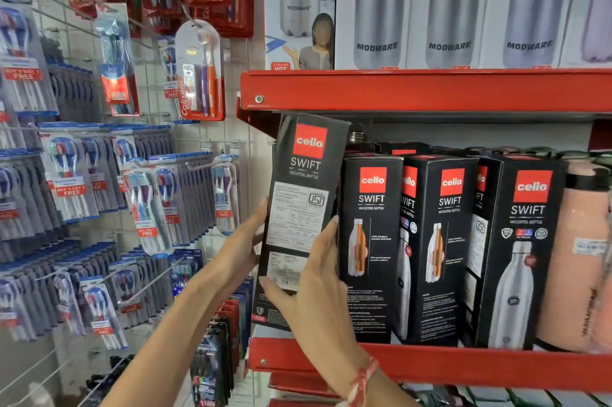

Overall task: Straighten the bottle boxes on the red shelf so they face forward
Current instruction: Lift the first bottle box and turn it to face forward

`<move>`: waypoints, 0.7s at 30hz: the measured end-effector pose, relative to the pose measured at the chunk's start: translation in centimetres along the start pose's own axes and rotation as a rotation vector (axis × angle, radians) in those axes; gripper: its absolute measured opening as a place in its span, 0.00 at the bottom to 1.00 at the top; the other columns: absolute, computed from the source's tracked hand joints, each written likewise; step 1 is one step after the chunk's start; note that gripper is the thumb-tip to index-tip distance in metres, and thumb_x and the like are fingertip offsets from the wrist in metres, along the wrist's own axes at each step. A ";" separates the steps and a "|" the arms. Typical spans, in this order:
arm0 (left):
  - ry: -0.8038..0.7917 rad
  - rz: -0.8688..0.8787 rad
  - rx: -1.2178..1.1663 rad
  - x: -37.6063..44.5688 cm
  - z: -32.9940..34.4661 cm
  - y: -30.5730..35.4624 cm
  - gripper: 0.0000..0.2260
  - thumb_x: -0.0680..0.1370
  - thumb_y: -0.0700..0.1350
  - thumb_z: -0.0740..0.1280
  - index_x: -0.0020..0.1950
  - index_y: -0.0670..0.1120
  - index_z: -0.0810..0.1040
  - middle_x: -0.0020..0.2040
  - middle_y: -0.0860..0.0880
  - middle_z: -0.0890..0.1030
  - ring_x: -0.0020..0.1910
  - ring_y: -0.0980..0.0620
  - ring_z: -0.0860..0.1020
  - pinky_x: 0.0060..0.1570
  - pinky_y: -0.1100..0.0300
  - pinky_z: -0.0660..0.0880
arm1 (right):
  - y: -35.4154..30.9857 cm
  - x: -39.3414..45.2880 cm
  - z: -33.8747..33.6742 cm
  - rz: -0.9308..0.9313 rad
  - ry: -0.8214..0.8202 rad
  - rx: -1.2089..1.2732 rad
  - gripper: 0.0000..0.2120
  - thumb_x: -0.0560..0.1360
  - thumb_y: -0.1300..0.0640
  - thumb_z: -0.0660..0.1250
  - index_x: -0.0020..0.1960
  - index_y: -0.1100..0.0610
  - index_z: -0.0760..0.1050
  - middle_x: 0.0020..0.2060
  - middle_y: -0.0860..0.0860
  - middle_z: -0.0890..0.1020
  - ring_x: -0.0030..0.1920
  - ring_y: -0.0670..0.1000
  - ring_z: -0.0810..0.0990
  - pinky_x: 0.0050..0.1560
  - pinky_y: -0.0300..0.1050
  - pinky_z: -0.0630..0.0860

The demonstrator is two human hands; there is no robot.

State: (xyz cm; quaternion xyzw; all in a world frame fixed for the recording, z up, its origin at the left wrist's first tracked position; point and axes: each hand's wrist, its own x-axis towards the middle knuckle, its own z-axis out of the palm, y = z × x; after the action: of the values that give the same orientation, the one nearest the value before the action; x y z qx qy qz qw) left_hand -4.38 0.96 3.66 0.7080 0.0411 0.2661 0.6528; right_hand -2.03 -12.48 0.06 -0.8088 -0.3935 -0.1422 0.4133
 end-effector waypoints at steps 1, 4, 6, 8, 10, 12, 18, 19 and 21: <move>-0.029 0.008 0.025 -0.8 -0.1 0.7 0.16 0.75 0.63 0.55 0.56 0.67 0.78 0.58 0.59 0.82 0.58 0.57 0.77 0.59 0.51 0.73 | -0.3 -0.4 -1.0 -0.011 -0.012 0.022 0.57 0.70 0.37 0.66 0.68 0.54 0.20 0.77 0.47 0.47 0.65 0.51 0.73 0.61 0.42 0.70; -0.047 0.016 0.112 -3.4 -0.6 0.8 0.18 0.75 0.63 0.56 0.62 0.66 0.73 0.60 0.58 0.82 0.57 0.58 0.80 0.53 0.51 0.78 | -0.4 -1.4 -3.2 -0.052 -0.083 0.061 0.60 0.67 0.35 0.67 0.70 0.52 0.20 0.75 0.41 0.49 0.70 0.47 0.64 0.65 0.42 0.65; 0.031 0.047 0.074 -4.9 -0.5 0.2 0.22 0.72 0.59 0.61 0.66 0.59 0.71 0.59 0.52 0.82 0.55 0.55 0.82 0.48 0.50 0.81 | 0.0 -1.6 -3.7 -0.075 -0.128 0.071 0.62 0.65 0.33 0.69 0.69 0.50 0.19 0.74 0.41 0.47 0.72 0.47 0.60 0.68 0.44 0.63; 0.132 0.090 0.017 -5.5 0.1 -0.2 0.24 0.69 0.55 0.67 0.64 0.54 0.70 0.55 0.46 0.84 0.53 0.47 0.83 0.51 0.43 0.80 | 0.4 -1.0 -3.6 -0.093 -0.143 0.108 0.64 0.63 0.33 0.70 0.69 0.49 0.20 0.74 0.41 0.48 0.72 0.47 0.57 0.69 0.44 0.61; 0.220 0.148 0.006 -5.4 0.5 -0.6 0.27 0.64 0.53 0.71 0.61 0.53 0.69 0.52 0.44 0.84 0.49 0.44 0.83 0.49 0.43 0.79 | 1.0 0.3 -3.2 -0.116 -0.142 0.151 0.63 0.64 0.36 0.71 0.70 0.49 0.21 0.73 0.43 0.51 0.73 0.47 0.55 0.69 0.40 0.58; 0.287 0.204 0.032 -4.9 0.8 -0.9 0.31 0.63 0.53 0.75 0.63 0.55 0.68 0.50 0.45 0.85 0.45 0.48 0.84 0.44 0.52 0.80 | 1.7 1.9 -2.9 -0.131 -0.152 0.166 0.61 0.66 0.39 0.71 0.70 0.50 0.21 0.75 0.47 0.48 0.74 0.49 0.52 0.72 0.43 0.55; 0.349 0.272 0.139 -2.7 0.8 -3.5 0.28 0.68 0.41 0.76 0.65 0.53 0.73 0.50 0.48 0.86 0.48 0.54 0.85 0.43 0.65 0.80 | 3.0 4.5 -0.3 -0.102 -0.198 0.183 0.52 0.74 0.59 0.67 0.71 0.42 0.25 0.77 0.53 0.42 0.75 0.56 0.57 0.71 0.52 0.63; 0.352 0.286 0.157 -2.3 0.8 -3.8 0.26 0.69 0.39 0.75 0.65 0.53 0.73 0.48 0.51 0.87 0.48 0.57 0.84 0.42 0.68 0.79 | 3.1 4.7 0.2 -0.105 -0.166 0.170 0.51 0.75 0.62 0.66 0.70 0.40 0.25 0.78 0.52 0.44 0.74 0.57 0.61 0.69 0.52 0.65; 0.358 0.307 0.191 -1.4 0.9 -4.2 0.25 0.71 0.38 0.74 0.65 0.51 0.74 0.48 0.53 0.86 0.47 0.60 0.84 0.41 0.71 0.77 | 3.2 5.1 0.9 -0.095 -0.115 0.143 0.50 0.75 0.65 0.64 0.71 0.40 0.26 0.78 0.51 0.47 0.72 0.57 0.65 0.65 0.50 0.68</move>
State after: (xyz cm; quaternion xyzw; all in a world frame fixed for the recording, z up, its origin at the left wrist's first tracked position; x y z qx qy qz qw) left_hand -3.96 0.25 -0.77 0.7061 0.0730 0.4781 0.5171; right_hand 3.62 -10.29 0.57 -0.7646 -0.4634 -0.0866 0.4395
